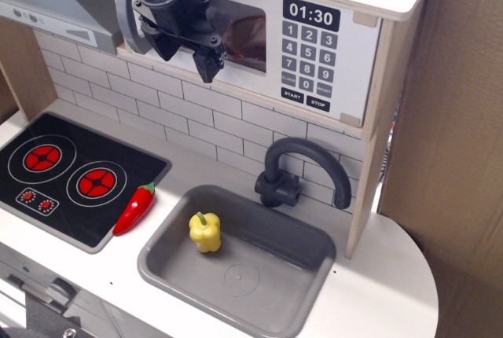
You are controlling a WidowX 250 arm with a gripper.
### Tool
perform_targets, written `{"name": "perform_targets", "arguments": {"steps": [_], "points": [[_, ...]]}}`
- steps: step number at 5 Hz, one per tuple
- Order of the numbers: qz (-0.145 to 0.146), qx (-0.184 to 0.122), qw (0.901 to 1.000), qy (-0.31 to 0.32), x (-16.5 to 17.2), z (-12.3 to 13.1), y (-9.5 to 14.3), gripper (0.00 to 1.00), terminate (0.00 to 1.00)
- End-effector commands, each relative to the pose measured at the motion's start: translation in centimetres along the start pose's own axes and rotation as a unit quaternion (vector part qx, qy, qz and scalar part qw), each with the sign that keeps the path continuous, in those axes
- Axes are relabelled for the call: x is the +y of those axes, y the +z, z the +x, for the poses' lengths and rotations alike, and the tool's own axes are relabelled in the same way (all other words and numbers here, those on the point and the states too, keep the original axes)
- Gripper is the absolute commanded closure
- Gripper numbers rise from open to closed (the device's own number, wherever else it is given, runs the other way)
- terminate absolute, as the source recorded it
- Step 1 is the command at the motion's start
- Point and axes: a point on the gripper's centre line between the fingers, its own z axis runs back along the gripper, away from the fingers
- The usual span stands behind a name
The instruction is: Close microwave
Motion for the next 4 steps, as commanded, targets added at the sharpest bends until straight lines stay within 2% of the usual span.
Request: {"name": "perform_targets", "arguments": {"steps": [1,2,3,4], "points": [[0.017,0.007,0.9997,0.017,-1.4,0.2,1.7,0.0,0.0],[0.028,0.081,0.9946,0.059,-3.3,-2.7,3.7,0.0,0.0],[0.024,0.107,0.9917,0.066,-4.2,-4.4,4.5,0.0,0.0],[0.024,0.107,0.9917,0.066,-4.2,-4.4,4.5,0.0,0.0]]}}
